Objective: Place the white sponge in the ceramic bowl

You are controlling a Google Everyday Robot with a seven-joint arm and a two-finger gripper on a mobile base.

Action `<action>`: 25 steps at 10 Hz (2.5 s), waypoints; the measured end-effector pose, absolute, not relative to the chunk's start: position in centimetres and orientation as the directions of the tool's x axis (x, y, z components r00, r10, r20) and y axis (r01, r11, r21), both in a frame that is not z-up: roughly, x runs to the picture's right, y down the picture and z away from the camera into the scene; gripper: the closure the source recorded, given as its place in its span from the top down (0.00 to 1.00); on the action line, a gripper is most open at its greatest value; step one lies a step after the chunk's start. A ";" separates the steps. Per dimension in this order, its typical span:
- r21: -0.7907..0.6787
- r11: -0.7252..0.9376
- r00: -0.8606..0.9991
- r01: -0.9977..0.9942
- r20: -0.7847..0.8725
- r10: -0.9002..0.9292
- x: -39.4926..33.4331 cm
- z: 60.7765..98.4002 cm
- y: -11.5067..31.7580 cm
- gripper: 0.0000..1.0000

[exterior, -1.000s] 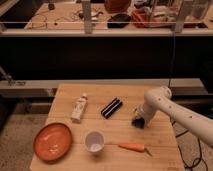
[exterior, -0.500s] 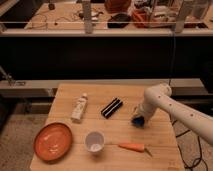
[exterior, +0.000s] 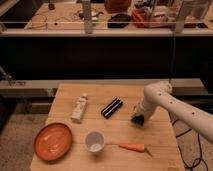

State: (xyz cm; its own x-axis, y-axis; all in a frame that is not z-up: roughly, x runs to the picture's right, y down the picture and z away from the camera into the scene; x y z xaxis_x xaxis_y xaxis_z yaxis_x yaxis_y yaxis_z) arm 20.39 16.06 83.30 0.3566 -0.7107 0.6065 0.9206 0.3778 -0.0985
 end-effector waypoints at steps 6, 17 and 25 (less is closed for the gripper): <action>-0.097 0.380 0.356 0.920 0.613 -0.705 19.8 81.6 15.1 0.00; -0.093 0.366 0.339 0.926 0.632 -0.697 18.0 78.5 13.4 0.00; -0.078 0.357 0.321 0.931 0.641 -0.697 14.5 76.5 12.2 0.00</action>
State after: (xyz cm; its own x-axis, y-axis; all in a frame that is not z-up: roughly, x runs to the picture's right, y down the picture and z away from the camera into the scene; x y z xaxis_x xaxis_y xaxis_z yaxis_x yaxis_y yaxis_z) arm 14.50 12.20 76.49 0.3213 -0.6973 0.6407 0.9308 0.3572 -0.0781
